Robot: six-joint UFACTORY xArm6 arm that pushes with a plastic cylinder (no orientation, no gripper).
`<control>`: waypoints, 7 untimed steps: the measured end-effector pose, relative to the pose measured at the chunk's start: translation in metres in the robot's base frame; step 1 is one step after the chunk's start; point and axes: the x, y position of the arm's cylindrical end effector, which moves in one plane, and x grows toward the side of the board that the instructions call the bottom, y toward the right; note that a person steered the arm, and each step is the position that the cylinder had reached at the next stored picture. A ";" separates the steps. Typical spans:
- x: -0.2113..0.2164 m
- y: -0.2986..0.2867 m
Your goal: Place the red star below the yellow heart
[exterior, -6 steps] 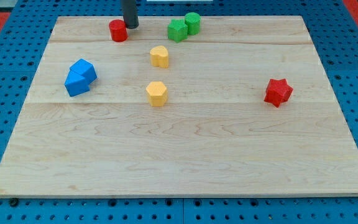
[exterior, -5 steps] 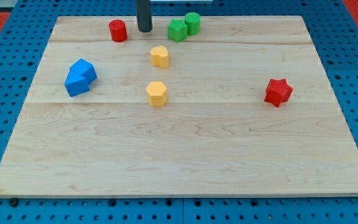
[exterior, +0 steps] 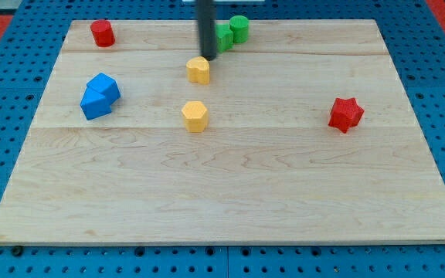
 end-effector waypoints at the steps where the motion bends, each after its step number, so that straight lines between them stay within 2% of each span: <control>1: 0.019 0.077; 2: 0.019 0.190; 3: 0.085 0.235; 4: 0.158 0.239; 5: 0.146 0.201; 6: 0.122 0.144; 7: 0.116 0.080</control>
